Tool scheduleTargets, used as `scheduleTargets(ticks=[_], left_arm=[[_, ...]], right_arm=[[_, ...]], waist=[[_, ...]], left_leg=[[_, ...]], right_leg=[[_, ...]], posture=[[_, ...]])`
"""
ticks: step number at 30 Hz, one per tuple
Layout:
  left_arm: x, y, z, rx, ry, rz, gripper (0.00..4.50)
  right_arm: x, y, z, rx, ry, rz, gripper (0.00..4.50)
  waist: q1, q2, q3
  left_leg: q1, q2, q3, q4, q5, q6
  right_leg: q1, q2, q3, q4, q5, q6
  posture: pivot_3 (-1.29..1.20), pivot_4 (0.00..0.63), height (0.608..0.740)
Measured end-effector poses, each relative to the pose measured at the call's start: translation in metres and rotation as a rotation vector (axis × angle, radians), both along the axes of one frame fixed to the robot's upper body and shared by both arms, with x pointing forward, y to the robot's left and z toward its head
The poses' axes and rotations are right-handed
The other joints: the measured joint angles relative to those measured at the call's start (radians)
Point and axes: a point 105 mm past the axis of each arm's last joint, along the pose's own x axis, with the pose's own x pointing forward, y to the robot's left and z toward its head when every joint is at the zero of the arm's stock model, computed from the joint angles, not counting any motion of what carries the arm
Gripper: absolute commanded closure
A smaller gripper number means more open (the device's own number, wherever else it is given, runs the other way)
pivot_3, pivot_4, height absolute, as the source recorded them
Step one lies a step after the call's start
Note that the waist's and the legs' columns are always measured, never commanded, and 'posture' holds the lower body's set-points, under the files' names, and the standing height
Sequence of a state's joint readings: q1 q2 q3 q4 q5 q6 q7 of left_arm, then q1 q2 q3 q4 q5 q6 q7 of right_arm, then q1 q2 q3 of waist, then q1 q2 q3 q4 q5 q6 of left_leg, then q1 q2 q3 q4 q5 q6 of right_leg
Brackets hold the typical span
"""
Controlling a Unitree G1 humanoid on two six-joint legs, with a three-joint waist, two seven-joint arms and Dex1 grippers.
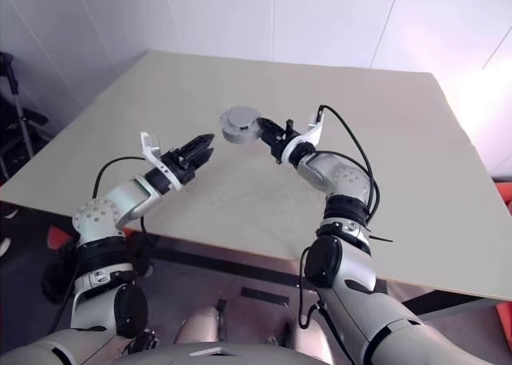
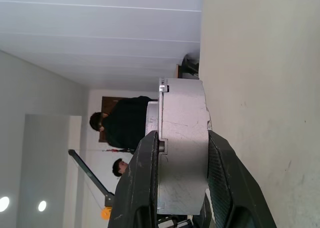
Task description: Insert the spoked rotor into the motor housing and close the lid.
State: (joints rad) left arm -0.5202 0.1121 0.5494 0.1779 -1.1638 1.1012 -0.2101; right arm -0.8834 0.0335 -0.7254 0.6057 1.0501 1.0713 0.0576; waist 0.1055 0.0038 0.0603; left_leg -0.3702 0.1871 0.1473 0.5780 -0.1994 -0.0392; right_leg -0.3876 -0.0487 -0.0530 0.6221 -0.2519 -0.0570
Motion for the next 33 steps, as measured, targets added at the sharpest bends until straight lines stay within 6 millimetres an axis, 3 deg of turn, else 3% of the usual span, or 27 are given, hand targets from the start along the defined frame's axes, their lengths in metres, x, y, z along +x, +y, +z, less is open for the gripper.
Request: scheduleTargets(ticks=[5,13,25,30,33], left_arm=[[-0.005,-0.005,-0.002,-0.101,0.045,-0.069,0.30],[-0.004,-0.013,0.016,-0.250,0.016,-0.152,0.30],[-0.012,-0.013,0.007,-0.241,0.058,-0.217,0.30],[-0.023,-0.032,0.010,-0.177,0.032,-0.314,0.30],[-0.026,-0.033,0.006,-0.161,0.042,-0.323,0.30]], right_arm=[[-0.008,0.006,0.008,0.043,-0.021,0.070,3.36],[-0.022,0.008,0.032,0.088,-0.112,0.139,3.36],[-0.027,0.008,0.022,0.065,-0.084,0.153,3.36],[-0.032,0.022,0.000,-0.007,-0.019,0.206,3.36],[-0.033,0.026,-0.006,-0.023,-0.002,0.226,3.36]], waist=[[0.001,0.000,0.000],[0.017,0.000,0.000],[0.024,0.000,0.000],[0.024,0.000,0.000],[0.025,0.000,0.000]], left_leg=[[0.000,0.000,0.000,0.000,0.000,0.000],[0.001,0.000,0.000,0.000,0.000,0.000],[0.001,0.000,-0.001,0.001,0.000,0.000],[0.001,0.000,-0.001,0.001,0.000,-0.001],[0.001,0.000,-0.001,0.002,0.000,-0.001]], right_leg=[[0.000,0.000,0.000,0.000,0.000,0.000],[0.001,0.000,0.000,0.000,0.000,0.001],[0.001,0.000,0.000,0.001,0.001,0.002],[0.001,0.000,0.000,0.001,0.001,0.002],[0.001,0.000,0.000,0.001,0.001,0.002]], posture=[[0.00,0.000,0.740],[0.00,0.000,0.740],[0.00,0.000,0.740],[0.00,0.000,0.740],[0.00,0.000,0.740]])
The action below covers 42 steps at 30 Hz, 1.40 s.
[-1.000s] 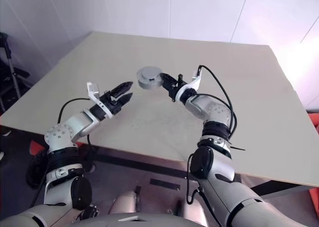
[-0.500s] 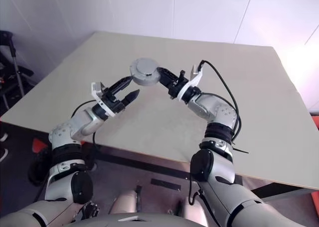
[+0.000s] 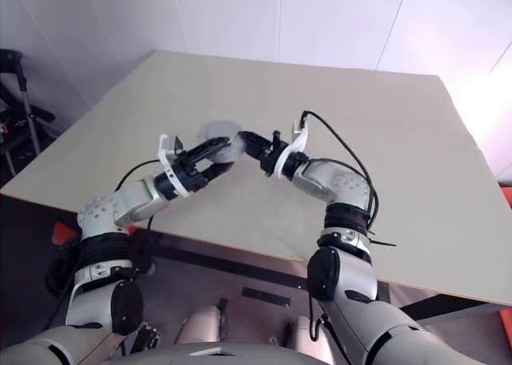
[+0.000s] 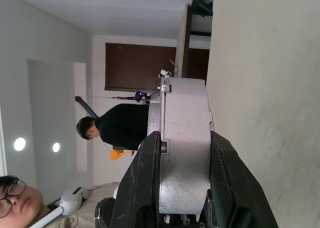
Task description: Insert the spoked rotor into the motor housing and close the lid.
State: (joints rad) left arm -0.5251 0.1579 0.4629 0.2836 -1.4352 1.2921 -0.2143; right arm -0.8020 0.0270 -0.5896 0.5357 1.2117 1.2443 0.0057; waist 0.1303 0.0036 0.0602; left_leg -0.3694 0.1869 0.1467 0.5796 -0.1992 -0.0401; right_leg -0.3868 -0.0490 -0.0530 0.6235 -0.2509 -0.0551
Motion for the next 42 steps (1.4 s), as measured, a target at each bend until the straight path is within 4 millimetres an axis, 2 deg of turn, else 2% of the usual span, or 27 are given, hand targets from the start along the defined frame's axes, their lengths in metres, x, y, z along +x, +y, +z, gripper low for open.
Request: scheduleTargets(ticks=[11,19,22,26,42], left_arm=[[0.019,0.023,0.004,-0.022,-0.012,0.165,0.30],[0.024,0.023,0.002,0.004,-0.011,0.193,0.30],[0.024,0.022,0.000,0.017,-0.008,0.193,0.87],[0.025,0.023,-0.001,0.017,-0.001,0.203,2.13],[0.026,0.022,-0.003,0.002,0.007,0.202,2.15]], right_arm=[[-0.002,-0.002,0.003,-0.003,-0.029,0.018,3.36],[-0.005,0.002,0.002,-0.015,-0.033,0.045,3.36],[-0.005,0.002,0.002,-0.018,-0.035,0.046,3.36],[-0.006,0.002,0.005,-0.012,-0.049,0.047,3.36],[-0.004,0.004,0.005,-0.062,-0.109,0.036,3.36]], waist=[[0.003,0.000,0.000],[0.004,0.000,0.000],[0.004,0.000,0.000],[0.004,0.000,0.000],[0.005,0.000,0.000]], left_leg=[[0.000,0.000,0.000,0.002,0.000,0.000],[0.000,0.000,0.000,0.002,0.000,0.000],[0.000,0.000,0.000,0.002,0.000,0.000],[0.000,0.000,0.000,0.002,0.000,0.000],[0.000,0.000,0.000,0.002,0.000,0.000]], right_leg=[[0.001,0.000,0.000,0.000,0.001,0.001],[0.001,0.000,0.000,0.000,0.001,0.001],[0.001,0.000,0.000,0.000,0.001,0.001],[0.001,0.000,0.000,0.000,0.001,0.001],[0.001,0.000,0.000,0.000,0.001,0.001]], posture=[[0.00,0.000,0.740],[0.00,0.000,0.740],[0.00,0.000,0.740],[0.00,0.000,0.740],[0.00,0.000,0.740]])
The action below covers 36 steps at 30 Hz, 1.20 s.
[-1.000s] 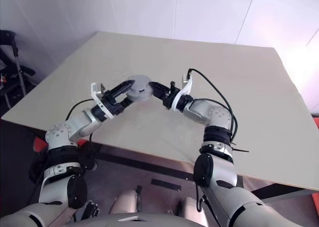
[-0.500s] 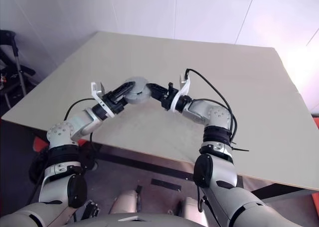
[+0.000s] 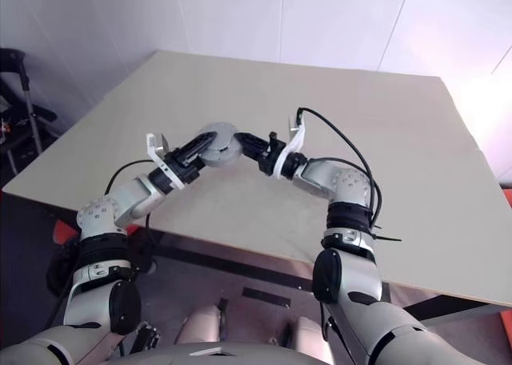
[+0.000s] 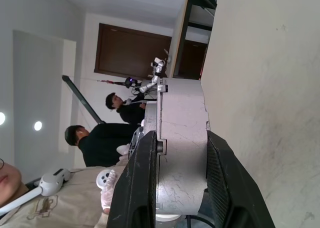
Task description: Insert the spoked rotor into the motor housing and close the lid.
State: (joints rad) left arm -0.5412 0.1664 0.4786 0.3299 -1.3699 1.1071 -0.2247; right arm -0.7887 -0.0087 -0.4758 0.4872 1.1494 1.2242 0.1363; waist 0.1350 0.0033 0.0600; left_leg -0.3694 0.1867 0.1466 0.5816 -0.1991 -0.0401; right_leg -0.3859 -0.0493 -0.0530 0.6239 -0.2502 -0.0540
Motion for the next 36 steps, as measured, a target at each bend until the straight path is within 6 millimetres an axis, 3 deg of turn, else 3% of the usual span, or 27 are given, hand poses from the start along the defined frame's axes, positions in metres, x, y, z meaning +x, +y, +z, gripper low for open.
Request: scheduleTargets(ticks=[4,12,22,36], left_arm=[[0.000,0.001,0.000,0.002,-0.001,0.003,2.15],[0.000,0.000,-0.007,0.036,0.012,0.008,2.15],[0.007,0.009,-0.008,0.045,0.010,0.082,2.15],[0.011,0.083,-0.025,-0.022,0.082,0.431,2.15]], right_arm=[[0.001,0.001,0.000,-0.002,-0.010,-0.004,3.36],[0.006,-0.003,-0.002,-0.051,-0.031,-0.048,0.68],[0.026,-0.020,-0.006,-0.128,-0.062,-0.228,0.68],[0.034,-0.042,-0.021,-0.200,-0.046,-0.309,0.68]], waist=[[0.000,0.000,0.000],[0.000,0.000,0.000],[-0.001,0.000,0.000],[-0.006,-0.001,0.000]], left_leg=[[0.000,0.000,0.000,0.000,0.000,0.000],[0.000,0.000,0.000,0.000,0.000,0.000],[0.000,0.000,0.000,0.001,0.000,0.000],[0.000,0.000,0.000,0.001,0.000,0.000]], right_leg=[[0.000,0.000,0.000,0.000,0.000,0.000],[0.000,0.000,0.000,0.000,0.000,0.000],[0.000,0.000,0.000,0.000,0.000,0.000],[0.000,0.000,0.000,0.000,0.000,0.000]], posture=[[0.00,0.000,0.740],[0.00,0.000,0.740],[0.00,0.000,0.740],[0.00,0.000,0.740]])
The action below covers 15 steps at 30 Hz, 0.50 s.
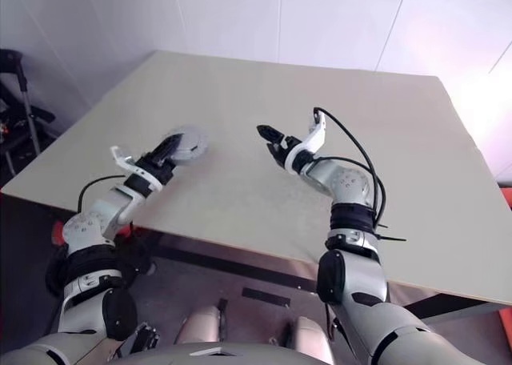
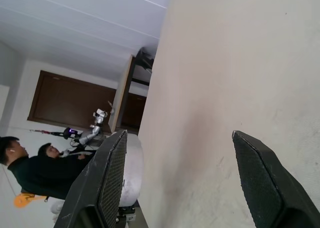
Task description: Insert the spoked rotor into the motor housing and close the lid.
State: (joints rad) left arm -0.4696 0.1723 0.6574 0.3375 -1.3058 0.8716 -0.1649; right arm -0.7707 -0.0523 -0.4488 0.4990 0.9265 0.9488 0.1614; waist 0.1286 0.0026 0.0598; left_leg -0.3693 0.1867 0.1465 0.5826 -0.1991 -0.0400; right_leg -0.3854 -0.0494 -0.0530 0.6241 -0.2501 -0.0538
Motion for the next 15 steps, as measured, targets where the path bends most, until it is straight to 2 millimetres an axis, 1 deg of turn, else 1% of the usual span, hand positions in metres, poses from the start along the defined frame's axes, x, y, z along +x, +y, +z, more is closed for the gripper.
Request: scheduleTargets(ticks=[3,7,11,15], left_arm=[[-0.001,0.018,-0.004,-0.012,0.018,0.088,2.15],[0.001,0.032,-0.016,-0.005,0.078,0.178,2.15],[0.003,0.040,-0.035,0.015,0.178,0.238,2.15],[0.005,0.044,-0.043,0.028,0.223,0.265,2.15]], right_arm=[[0.000,-0.005,-0.001,-0.008,-0.003,-0.007,0.68],[0.000,-0.005,0.000,-0.010,-0.005,-0.007,0.68],[0.000,-0.004,-0.001,-0.011,-0.006,-0.004,0.68],[0.000,-0.004,-0.001,-0.010,-0.006,-0.002,0.68]], waist=[[0.000,-0.001,0.000],[0.000,-0.001,0.000],[0.000,-0.002,0.000],[0.000,-0.004,0.000]], left_leg=[[0.000,0.000,0.000,0.000,0.000,0.000],[0.001,0.000,0.000,0.001,0.000,0.000],[0.001,0.000,0.000,0.001,0.000,0.000],[0.000,0.000,0.000,0.002,0.000,0.000]], right_leg=[[0.000,0.000,0.000,0.000,0.000,0.000],[0.001,0.000,0.000,0.000,0.000,0.001],[0.001,0.000,0.000,0.000,0.001,0.001],[0.001,0.000,0.000,0.000,0.001,0.001]], posture=[[0.00,0.000,0.740],[0.00,0.000,0.740],[0.00,0.000,0.740],[0.00,0.000,0.740]])
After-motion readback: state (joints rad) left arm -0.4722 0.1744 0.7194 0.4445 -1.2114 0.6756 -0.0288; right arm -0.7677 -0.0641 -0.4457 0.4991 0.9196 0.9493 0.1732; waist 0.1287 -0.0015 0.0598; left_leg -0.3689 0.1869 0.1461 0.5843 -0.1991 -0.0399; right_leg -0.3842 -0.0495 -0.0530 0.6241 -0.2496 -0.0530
